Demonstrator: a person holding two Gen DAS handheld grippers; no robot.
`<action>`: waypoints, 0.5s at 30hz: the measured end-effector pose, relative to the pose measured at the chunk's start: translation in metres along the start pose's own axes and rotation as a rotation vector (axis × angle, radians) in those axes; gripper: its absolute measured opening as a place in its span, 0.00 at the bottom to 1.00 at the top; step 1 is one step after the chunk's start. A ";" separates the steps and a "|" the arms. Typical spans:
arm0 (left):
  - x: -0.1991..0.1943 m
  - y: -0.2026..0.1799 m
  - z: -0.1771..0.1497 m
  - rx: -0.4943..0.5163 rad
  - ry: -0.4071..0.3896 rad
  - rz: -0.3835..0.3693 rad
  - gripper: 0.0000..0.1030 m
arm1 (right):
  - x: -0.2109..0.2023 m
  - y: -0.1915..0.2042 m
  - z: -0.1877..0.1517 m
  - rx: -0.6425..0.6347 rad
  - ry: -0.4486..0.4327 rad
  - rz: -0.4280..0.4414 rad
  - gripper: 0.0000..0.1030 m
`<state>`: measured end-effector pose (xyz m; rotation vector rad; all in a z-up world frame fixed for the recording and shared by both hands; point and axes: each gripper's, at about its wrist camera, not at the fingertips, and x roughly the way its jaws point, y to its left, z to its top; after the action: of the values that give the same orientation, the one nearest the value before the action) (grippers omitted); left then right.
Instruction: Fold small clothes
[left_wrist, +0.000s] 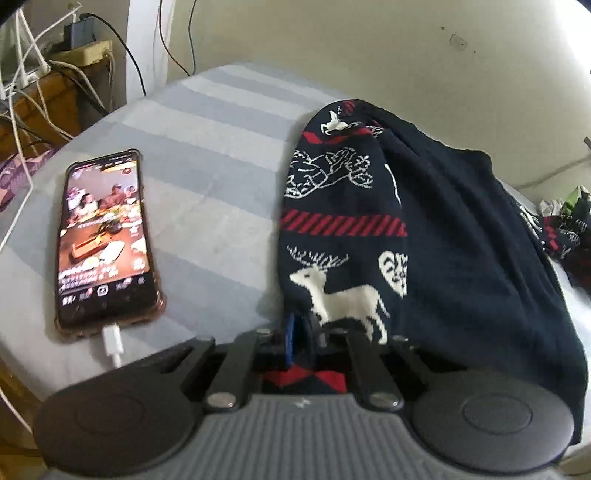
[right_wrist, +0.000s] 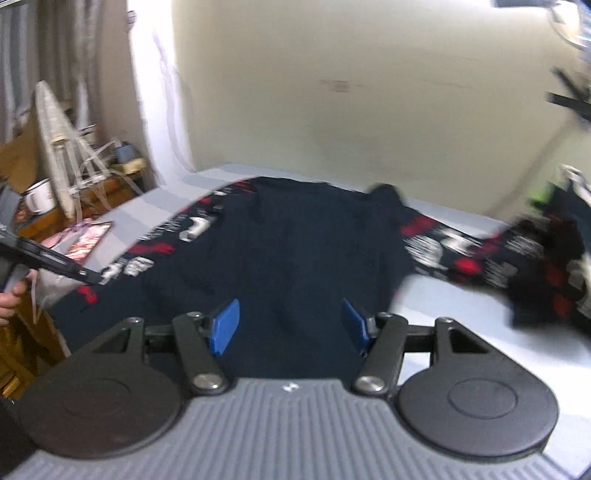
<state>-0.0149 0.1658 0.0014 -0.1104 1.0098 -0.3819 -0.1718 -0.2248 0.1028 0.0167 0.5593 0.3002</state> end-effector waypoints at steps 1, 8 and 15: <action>-0.001 0.004 0.006 -0.011 -0.004 0.008 0.06 | 0.015 0.005 0.004 -0.013 -0.003 0.027 0.62; -0.067 0.048 0.114 -0.107 -0.322 0.308 0.05 | 0.119 0.002 0.028 0.089 0.101 0.194 0.62; -0.105 0.024 0.235 -0.204 -0.503 0.305 0.05 | 0.140 -0.020 0.003 0.245 0.103 0.363 0.63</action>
<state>0.1393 0.2065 0.2043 -0.2213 0.5511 0.0337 -0.0520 -0.2036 0.0307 0.3439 0.6928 0.5868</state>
